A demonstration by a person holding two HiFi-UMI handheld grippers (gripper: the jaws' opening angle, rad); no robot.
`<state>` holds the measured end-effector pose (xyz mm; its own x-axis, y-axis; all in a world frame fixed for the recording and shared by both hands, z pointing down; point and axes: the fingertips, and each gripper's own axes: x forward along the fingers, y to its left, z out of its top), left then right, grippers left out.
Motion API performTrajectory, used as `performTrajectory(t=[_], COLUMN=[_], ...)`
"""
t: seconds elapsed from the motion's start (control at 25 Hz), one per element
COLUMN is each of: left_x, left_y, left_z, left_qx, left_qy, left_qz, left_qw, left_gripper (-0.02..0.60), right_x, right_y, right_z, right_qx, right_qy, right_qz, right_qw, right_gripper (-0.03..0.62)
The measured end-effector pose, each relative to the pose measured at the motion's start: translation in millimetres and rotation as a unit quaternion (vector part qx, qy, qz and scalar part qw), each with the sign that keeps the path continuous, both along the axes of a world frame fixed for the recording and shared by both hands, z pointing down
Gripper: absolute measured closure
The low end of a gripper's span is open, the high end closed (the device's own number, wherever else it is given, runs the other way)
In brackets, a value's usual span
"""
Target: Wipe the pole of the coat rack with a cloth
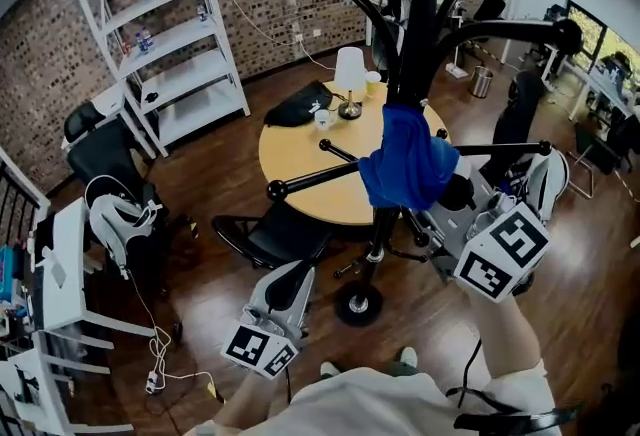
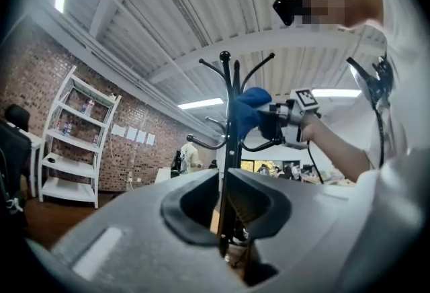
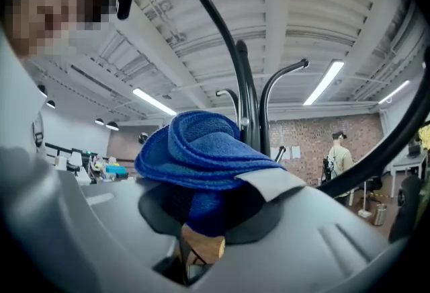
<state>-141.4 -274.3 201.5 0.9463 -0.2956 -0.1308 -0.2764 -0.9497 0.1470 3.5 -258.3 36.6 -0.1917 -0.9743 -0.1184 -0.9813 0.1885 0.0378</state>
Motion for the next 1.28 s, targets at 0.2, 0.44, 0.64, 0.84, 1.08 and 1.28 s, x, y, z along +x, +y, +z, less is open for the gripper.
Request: performTrajectory(t=[0.2, 0.44, 0.64, 0.84, 1.08, 1.28], left_x=[5.6, -13.8, -15.0, -20.0, -33.2, -34.1], left_y=[7.4, -13.6, -10.1, -2.3, -9.5, -12.5], left_z=[6.9, 24.2, 15.8, 22.6, 37.3, 39.3], left_qx=[-0.016, -0.019, -0.009, -0.013, -0.036, -0.030], left_qy=[-0.001, -0.022, -0.022, -0.026, -0.037, -0.048], left_qz=[0.030, 0.019, 0.033, 0.038, 0.026, 0.015], left_qw=[0.9994, 0.9994, 0.9992, 0.9988, 0.9983, 0.9983], left_gripper=[0.545, 0.545, 0.545, 0.545, 0.545, 0.545], right_x=[-57.9, -104.2, -37.4, -4.4, -3.0, -1.5], right_y=[80.8, 66.0, 11.7, -11.9, -16.3, -14.5], right_z=[-0.6, 203.5, 165.5, 163.2, 315.5, 419.7], right_qx=[0.053, -0.138, -0.024, -0.033, -0.149, -0.211], right_qy=[0.009, 0.009, 0.032, 0.034, -0.002, -0.034], right_qz=[-0.062, -0.096, -0.006, 0.004, 0.032, 0.061], right_qw=[0.997, 0.986, 0.999, 0.999, 0.988, 0.975], right_gripper=[0.491, 0.491, 0.491, 0.491, 0.491, 0.491])
